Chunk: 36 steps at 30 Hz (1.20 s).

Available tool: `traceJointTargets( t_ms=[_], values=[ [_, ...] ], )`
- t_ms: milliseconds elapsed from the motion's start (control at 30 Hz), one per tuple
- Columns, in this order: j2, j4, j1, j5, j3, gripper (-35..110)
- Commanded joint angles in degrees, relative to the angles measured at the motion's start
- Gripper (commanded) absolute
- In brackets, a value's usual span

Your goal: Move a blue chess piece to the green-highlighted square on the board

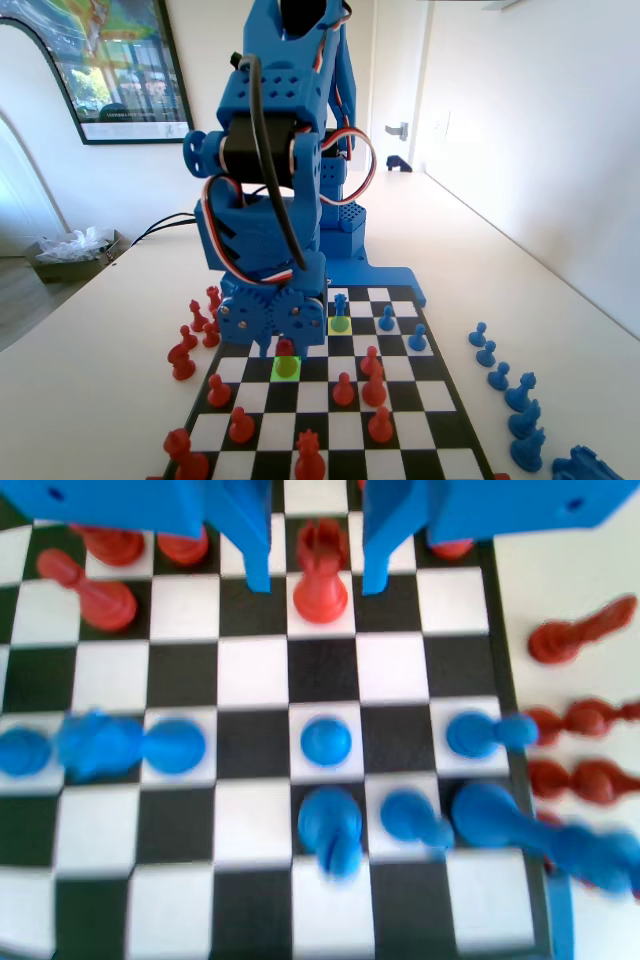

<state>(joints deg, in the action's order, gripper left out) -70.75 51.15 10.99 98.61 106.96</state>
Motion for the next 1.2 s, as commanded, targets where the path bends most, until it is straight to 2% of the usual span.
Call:
traceJointTargets(
  t_ms=[0, 600, 1167],
  values=[
    [-1.49, -0.44, 0.97, 0.88, 0.88, 13],
    [-1.67, -3.34, 0.88, 1.93, 2.64, 1],
    [-17.84, 20.13, 6.15, 1.85, -5.19, 1]
  ],
)
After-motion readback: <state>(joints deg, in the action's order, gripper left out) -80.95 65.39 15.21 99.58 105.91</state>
